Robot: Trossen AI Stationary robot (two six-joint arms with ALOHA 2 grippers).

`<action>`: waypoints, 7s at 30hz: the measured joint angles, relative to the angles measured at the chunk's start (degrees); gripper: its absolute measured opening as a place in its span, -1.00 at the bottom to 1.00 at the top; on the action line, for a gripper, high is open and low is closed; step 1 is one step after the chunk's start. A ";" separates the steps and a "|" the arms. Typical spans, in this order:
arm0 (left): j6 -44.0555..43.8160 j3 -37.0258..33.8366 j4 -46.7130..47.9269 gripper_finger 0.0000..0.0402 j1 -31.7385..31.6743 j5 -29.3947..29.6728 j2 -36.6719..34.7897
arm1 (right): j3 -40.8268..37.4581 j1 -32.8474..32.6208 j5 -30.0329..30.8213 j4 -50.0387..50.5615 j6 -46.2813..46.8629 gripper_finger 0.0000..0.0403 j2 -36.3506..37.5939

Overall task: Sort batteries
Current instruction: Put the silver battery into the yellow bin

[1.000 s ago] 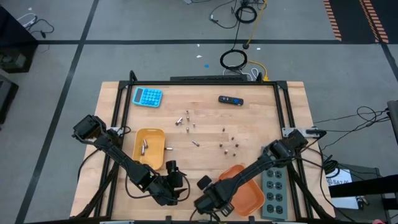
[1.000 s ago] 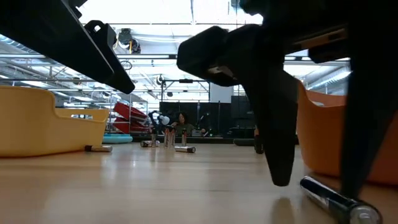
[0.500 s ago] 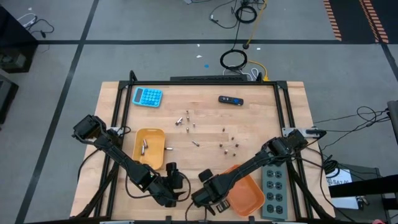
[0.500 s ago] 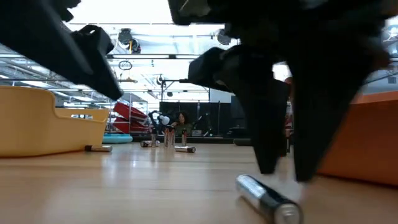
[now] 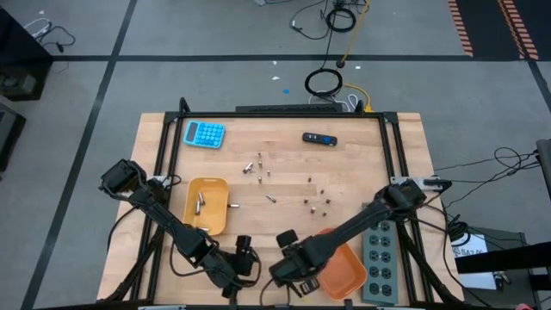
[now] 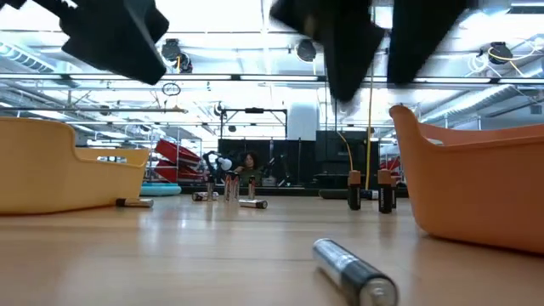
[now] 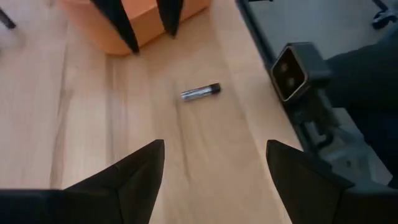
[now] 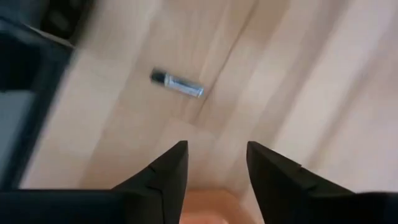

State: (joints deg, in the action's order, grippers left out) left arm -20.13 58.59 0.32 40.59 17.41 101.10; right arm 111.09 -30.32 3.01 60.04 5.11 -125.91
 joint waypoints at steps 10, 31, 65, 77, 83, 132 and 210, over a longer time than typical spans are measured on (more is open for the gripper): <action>6.42 0.00 -5.41 0.43 -6.80 -6.72 0.03 | -3.68 -1.21 13.21 5.93 8.81 -0.26 16.12; 36.39 10.08 -7.84 0.24 -18.06 -33.59 13.07 | -22.93 -0.92 22.99 -3.73 28.95 -0.26 38.07; 27.76 24.95 -14.45 0.24 -15.94 -19.38 30.38 | -22.86 7.10 37.63 -3.62 32.98 -0.26 45.17; 21.91 24.96 -14.05 0.24 -14.91 -7.94 30.31 | -22.86 6.40 40.36 -3.57 33.86 -0.26 45.53; 19.99 24.89 -4.65 0.24 -14.89 -6.94 26.81 | -21.88 2.63 34.37 -8.65 26.83 -0.26 40.41; -22.61 -8.52 3.66 0.24 10.87 45.06 -5.20 | 19.61 -6.43 -6.00 29.26 13.90 0.06 -20.61; -12.38 -8.50 20.16 0.24 -28.98 3.02 -6.21 | -1.81 32.06 7.89 -16.88 -25.33 -0.24 25.99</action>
State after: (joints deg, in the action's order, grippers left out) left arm -32.51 50.09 20.48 11.62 20.44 94.89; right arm 109.28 1.74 10.90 43.16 -20.22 -99.92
